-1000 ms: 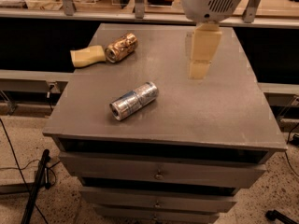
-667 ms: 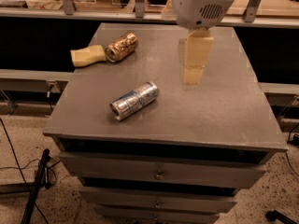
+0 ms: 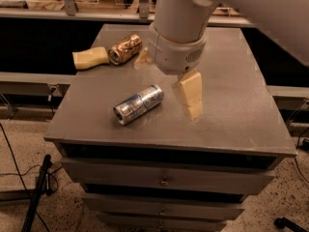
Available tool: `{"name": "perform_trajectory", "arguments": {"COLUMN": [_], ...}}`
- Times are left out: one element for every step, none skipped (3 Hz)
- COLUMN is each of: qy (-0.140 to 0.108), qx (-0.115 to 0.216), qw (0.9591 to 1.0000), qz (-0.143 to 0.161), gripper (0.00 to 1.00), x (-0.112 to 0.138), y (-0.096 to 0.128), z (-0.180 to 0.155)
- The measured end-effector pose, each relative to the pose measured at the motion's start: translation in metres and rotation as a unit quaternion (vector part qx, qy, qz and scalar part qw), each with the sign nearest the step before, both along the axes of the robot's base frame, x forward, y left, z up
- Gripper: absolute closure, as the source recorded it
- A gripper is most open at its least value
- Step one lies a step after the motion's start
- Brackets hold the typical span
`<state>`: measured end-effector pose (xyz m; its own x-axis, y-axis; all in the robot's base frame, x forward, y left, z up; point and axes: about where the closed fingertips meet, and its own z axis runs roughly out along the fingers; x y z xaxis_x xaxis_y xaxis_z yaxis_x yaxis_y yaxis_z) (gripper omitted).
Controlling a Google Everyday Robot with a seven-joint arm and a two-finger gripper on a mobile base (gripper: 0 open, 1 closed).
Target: Place redbull can upright
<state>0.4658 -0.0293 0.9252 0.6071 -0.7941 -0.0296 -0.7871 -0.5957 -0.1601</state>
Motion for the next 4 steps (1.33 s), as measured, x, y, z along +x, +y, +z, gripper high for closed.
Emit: {"name": "perform_trajectory", "arguments": {"qy": [0.004, 0.006, 0.002, 0.003], "qx": [-0.039, -0.068, -0.086, -0.106], "qw": [0.9971, 0.9923, 0.9889, 0.987], "qz": [0.066, 0.103, 0.121, 0.121], "gripper": [0.0, 0.0, 0.0, 0.0], "x": [-0.005, -0.005, 0.0, 0.007], "y": [0.016, 0.032, 0.05, 0.067], "z": [-0.029, -0.051, -0.062, -0.071]}}
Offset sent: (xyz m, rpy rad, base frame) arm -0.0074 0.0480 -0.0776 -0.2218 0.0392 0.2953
